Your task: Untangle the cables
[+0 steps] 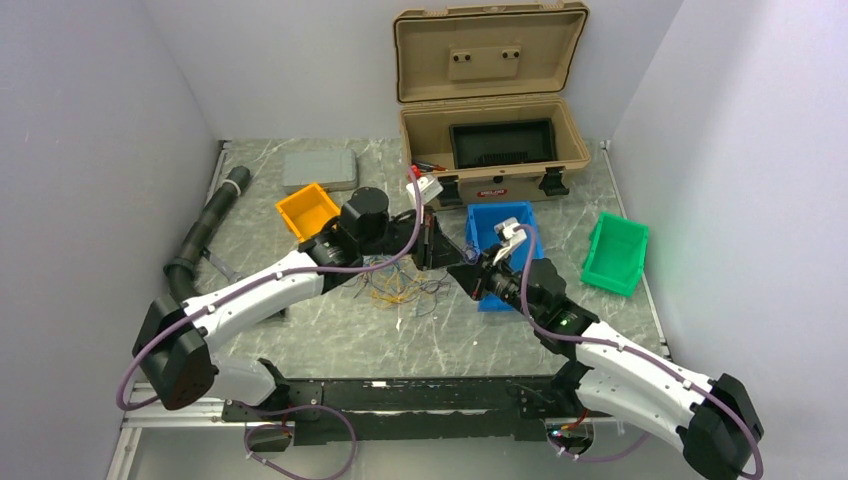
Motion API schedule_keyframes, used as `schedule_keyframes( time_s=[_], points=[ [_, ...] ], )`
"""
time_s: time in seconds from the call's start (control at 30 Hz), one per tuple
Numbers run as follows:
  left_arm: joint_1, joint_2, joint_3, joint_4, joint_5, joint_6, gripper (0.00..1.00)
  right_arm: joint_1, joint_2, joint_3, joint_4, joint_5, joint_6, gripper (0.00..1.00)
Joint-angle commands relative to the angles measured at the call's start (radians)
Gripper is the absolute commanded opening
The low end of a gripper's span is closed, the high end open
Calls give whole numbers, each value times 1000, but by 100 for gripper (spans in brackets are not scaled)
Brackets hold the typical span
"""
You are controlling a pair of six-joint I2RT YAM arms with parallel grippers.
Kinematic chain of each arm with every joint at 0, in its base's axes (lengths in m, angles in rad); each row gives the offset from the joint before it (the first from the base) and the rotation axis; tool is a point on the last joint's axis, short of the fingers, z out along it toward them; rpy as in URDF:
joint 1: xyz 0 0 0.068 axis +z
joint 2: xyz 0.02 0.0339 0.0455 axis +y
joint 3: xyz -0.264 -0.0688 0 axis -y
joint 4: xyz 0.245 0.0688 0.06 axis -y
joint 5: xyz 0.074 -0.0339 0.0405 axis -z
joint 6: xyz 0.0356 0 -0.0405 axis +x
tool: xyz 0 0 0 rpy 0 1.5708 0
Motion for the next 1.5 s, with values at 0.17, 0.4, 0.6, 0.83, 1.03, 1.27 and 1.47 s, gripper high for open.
schedule_keyframes(
  time_s=[0.17, 0.4, 0.6, 0.83, 1.03, 1.27, 1.47],
  points=[
    [20, -168, -51, -87, -128, 99, 82, 4, -63, 51, -20, 77, 42, 0],
    [119, -300, -194, -121, -194, 181, 88, 4, -102, 126, -141, 140, 86, 0],
    [123, -313, -301, -81, -248, 258, 85, 3, -72, 234, -266, 214, 154, 0],
    [123, -258, -386, 22, -245, 284, 82, 3, -50, 313, -343, 267, 239, 0],
    [113, -144, -375, 45, -232, 271, 79, 3, -38, 402, -447, 376, 254, 0],
    [113, -157, -369, 5, -278, 253, 80, -14, -22, 544, -648, 580, 213, 0],
    [133, -186, -331, -196, -469, 181, 85, -121, 40, 634, -765, 602, 138, 0]
  ],
)
